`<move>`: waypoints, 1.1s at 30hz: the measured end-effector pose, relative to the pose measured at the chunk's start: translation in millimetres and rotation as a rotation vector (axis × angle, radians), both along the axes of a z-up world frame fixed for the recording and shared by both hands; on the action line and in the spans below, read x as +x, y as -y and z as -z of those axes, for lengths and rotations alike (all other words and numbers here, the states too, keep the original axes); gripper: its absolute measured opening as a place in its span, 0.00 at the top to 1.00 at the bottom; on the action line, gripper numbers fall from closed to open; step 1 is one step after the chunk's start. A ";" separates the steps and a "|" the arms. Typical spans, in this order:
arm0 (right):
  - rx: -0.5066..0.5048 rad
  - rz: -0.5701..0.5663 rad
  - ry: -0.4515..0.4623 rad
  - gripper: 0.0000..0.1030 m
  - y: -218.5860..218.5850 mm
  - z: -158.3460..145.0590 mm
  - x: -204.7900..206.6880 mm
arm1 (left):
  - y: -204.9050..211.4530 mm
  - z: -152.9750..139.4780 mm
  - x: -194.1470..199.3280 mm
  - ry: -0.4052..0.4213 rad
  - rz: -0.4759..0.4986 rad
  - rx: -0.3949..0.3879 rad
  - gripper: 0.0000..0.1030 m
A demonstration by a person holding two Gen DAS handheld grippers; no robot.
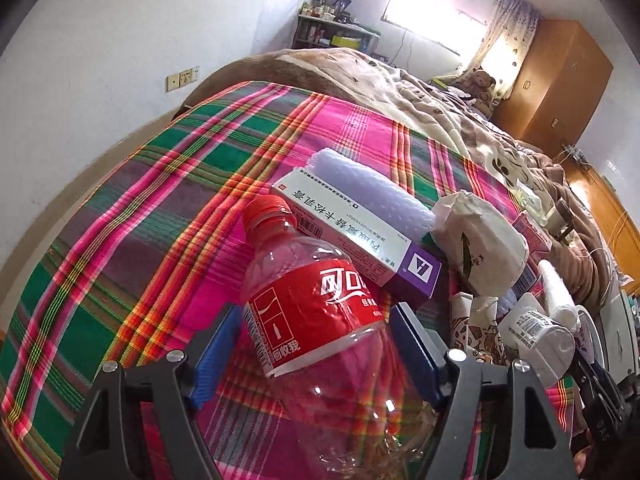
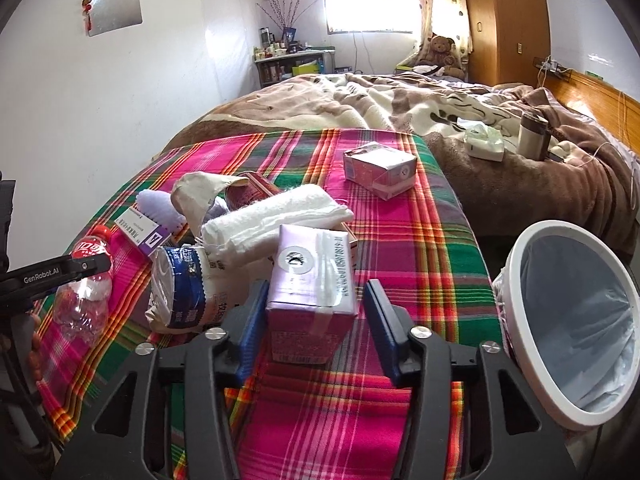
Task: Collect trash
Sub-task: 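Grasp the clear plastic bottle with the left tool while the right tool grasps the pink milk carton, then carry the bottle and carton over the white bin and open both tools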
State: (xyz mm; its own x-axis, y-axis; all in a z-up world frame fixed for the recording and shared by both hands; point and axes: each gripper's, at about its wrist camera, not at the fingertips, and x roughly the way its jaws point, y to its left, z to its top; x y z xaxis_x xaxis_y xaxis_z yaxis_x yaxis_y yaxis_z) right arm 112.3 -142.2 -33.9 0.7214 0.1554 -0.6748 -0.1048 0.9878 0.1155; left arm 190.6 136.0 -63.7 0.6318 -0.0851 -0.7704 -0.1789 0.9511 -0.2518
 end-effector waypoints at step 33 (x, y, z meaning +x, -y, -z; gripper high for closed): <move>0.066 0.039 0.139 0.61 39.0 -35.2 -28.5 | 71.8 -73.2 -66.5 0.186 0.177 0.081 0.29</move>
